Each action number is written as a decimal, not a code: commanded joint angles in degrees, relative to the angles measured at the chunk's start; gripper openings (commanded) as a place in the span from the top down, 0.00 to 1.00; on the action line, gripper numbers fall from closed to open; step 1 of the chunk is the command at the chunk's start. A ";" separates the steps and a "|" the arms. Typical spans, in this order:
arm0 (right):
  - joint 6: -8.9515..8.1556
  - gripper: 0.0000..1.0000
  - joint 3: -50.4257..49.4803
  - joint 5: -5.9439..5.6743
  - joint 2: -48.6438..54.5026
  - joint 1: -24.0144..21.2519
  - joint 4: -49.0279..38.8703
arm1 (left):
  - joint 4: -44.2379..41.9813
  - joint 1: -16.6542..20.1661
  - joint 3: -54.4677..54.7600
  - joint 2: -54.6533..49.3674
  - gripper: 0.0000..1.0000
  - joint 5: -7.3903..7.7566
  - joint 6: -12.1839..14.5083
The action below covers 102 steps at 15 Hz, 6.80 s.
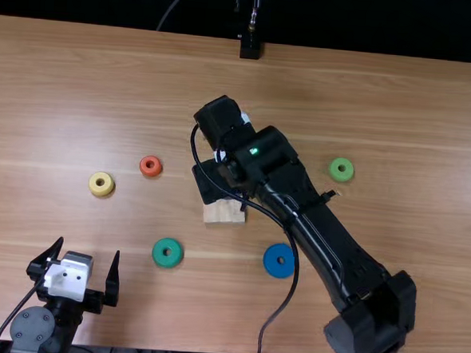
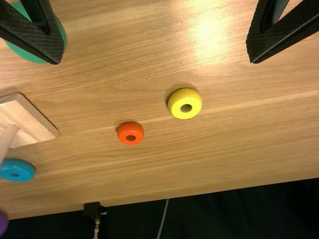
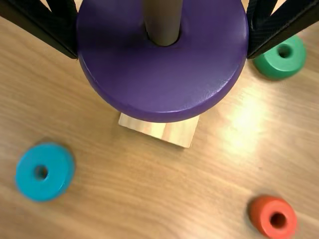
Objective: Build the Hanoi tower: stack the rings onto the peg from bottom to top in this color order: purple, dark blue, light blue, dark green, light green, yellow, orange.
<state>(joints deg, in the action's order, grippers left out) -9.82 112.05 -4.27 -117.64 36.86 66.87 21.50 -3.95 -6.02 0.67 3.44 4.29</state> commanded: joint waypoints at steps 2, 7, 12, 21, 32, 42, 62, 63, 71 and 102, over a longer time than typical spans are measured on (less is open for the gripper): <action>-0.51 0.86 0.01 -0.37 -1.36 0.84 0.06 | 4.55 0.61 6.02 -0.67 0.00 0.88 0.77; -0.41 0.16 0.63 -0.47 -1.71 0.84 0.16 | 4.55 0.61 6.02 -0.67 0.00 0.88 0.77; -0.30 0.00 0.89 -0.47 -1.18 1.11 0.06 | 4.55 0.61 6.02 -0.67 0.00 0.88 0.77; 0.54 0.00 6.95 -10.07 17.89 1.19 0.80 | 4.55 0.61 6.02 -0.67 0.00 0.88 0.77; 2.44 0.00 -11.77 -32.54 46.37 -0.48 1.64 | 4.55 0.61 6.02 -0.67 0.00 0.88 0.77; 20.16 0.00 -44.64 15.35 67.99 -25.79 -2.26 | 4.55 0.61 6.02 -0.67 0.00 0.88 0.77; -0.72 0.00 -54.66 6.80 34.76 -15.33 -11.54 | 4.66 0.61 6.02 -0.67 0.00 0.88 0.77; -0.72 0.00 -54.57 6.38 33.80 -14.63 -13.34 | 4.55 0.61 6.02 -0.67 0.00 0.88 0.77; -1.78 0.00 -54.48 6.17 26.24 -8.56 -18.82 | 4.55 0.61 6.02 -0.67 0.00 0.88 0.77; -3.57 1.00 -58.08 0.58 17.98 -5.31 -26.10 | 4.55 0.61 6.02 -0.67 0.00 0.88 0.77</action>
<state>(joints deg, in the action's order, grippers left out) -12.71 55.61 -2.39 -98.24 31.03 41.17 21.50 -3.97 -6.02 0.67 3.44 4.32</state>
